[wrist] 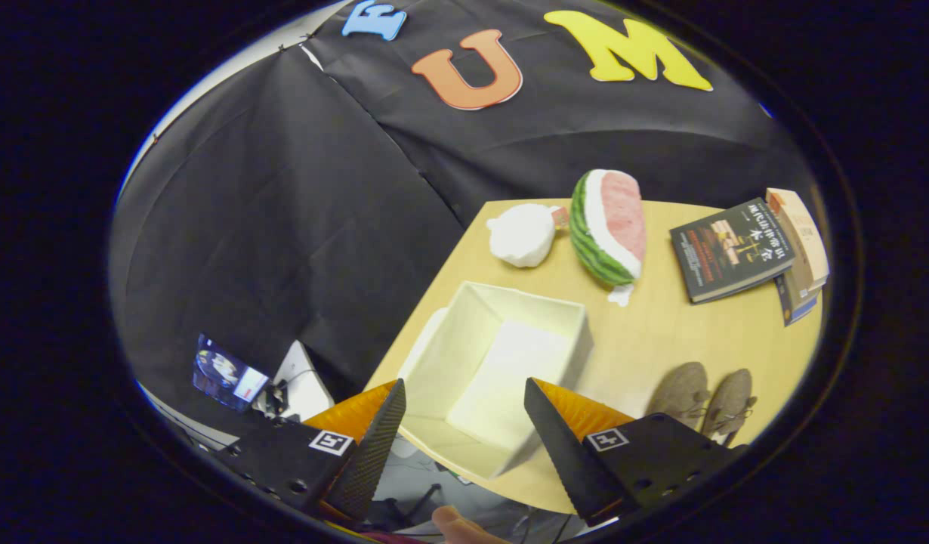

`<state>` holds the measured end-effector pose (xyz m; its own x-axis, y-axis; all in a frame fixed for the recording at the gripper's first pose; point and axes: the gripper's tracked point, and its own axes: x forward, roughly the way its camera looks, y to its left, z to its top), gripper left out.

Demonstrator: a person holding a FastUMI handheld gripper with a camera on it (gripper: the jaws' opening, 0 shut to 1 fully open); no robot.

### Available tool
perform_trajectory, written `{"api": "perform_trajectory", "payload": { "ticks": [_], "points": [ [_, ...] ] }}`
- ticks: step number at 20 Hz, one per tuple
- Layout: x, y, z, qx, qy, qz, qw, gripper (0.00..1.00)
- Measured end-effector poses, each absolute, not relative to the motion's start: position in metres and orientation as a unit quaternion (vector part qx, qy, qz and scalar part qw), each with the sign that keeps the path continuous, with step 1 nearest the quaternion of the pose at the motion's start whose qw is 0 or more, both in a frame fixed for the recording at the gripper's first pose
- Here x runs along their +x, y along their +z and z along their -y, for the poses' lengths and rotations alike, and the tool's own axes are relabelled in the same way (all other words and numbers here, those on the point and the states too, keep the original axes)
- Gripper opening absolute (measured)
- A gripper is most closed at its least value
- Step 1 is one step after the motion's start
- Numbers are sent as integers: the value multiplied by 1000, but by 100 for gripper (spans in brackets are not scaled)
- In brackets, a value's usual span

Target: Open the storage box then place both shoes into the box .Put the left shoe in first, then the right shoe, with the right side of both shoes facing outward in a uniform manner.

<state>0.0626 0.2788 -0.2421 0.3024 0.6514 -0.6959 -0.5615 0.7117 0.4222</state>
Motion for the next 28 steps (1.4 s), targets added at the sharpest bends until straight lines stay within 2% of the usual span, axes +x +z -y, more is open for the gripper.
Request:
{"api": "perform_trajectory", "payload": {
  "ticks": [4,9,17,18,25,27,28],
  "points": [
    [61,-272,-198,18,349,-450,822,96],
    [64,-335,-112,28,283,-488,826,96],
    [69,-427,-62,20,217,-557,801,93],
    [73,-434,-59,17,205,-562,801,82],
    [88,-474,-58,-10,155,-600,785,38],
    [88,-479,-62,-8,156,-611,776,37],
    [86,-480,-65,0,153,-618,771,30]
  ]
}}
